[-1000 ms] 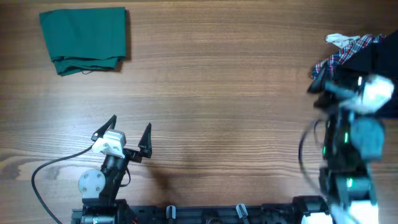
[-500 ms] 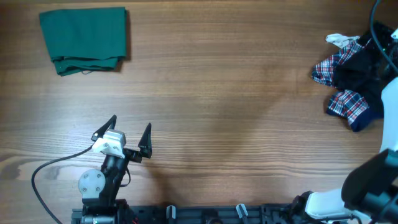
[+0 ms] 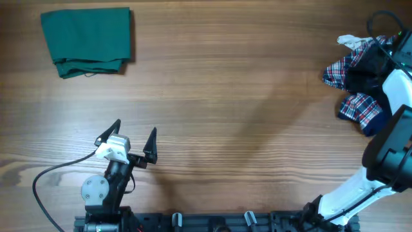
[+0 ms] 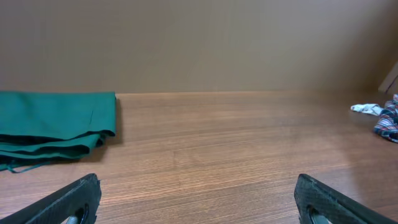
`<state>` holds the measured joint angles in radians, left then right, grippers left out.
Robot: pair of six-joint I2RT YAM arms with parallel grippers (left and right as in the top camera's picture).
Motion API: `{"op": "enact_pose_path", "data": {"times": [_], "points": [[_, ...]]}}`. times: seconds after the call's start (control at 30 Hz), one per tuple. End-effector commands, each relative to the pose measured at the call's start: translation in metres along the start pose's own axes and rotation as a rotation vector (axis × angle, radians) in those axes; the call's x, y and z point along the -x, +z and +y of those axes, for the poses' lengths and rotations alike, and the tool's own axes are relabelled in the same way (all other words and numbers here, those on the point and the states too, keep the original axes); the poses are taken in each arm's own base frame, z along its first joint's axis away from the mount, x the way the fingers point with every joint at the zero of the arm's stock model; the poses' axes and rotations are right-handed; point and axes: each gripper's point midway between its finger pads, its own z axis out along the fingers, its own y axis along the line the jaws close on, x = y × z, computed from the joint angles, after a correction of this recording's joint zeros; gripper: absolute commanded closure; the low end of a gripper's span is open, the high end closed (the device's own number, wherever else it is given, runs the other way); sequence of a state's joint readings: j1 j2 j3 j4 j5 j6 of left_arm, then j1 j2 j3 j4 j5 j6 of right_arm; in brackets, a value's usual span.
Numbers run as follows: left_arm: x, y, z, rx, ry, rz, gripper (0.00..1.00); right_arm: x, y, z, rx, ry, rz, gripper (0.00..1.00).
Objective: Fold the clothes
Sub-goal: 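Reach the right gripper into the clothes pile and grasp the black shirt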
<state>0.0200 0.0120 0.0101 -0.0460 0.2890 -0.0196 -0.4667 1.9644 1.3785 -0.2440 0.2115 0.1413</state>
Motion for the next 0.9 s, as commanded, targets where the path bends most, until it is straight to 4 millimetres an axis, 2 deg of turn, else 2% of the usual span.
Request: {"op": "enact_pose_path", "data": {"times": [0.0,0.1,0.17,0.33,0.43,0.57,0.63,0.73,0.8,0.87], "points": [[-0.001,0.000,0.000,-0.004,0.012,-0.001,0.00,0.003,0.002,-0.006,-0.015,0.033,0.002,0.08],[-0.001,0.000,0.000,-0.004,0.012,-0.001,0.00,-0.009,0.008,0.013,0.092,0.019,0.043,0.13],[-0.001,0.000,0.000,-0.004,0.012,-0.001,0.00,-0.015,0.012,0.022,0.138,0.018,0.063,0.25],[-0.001,0.000,0.000,-0.004,0.012,-0.001,0.00,-0.021,0.017,0.025,0.152,0.019,0.081,0.34],[-0.001,0.000,0.000,-0.004,0.012,-0.001,0.00,-0.024,0.017,0.024,0.150,0.015,0.090,0.54],[-0.001,0.000,0.000,-0.004,0.012,-0.001,0.00,-0.027,0.017,0.024,0.147,0.014,0.105,0.93],[-0.001,0.000,0.000,-0.004,0.012,-0.001,0.00,-0.027,0.015,0.023,0.147,0.014,0.107,0.96],[-0.001,0.000,0.000,-0.004,0.012,-0.001,0.00,-0.008,-0.004,0.022,0.154,0.024,0.060,0.96],[-0.001,0.000,0.000,-0.004,0.012,-0.001,0.00,0.013,-0.027,0.021,0.165,0.033,0.003,0.96],[-0.001,0.000,0.000,-0.004,0.012,-0.001,0.00,0.042,-0.064,0.024,0.212,0.040,-0.084,0.96]]}}
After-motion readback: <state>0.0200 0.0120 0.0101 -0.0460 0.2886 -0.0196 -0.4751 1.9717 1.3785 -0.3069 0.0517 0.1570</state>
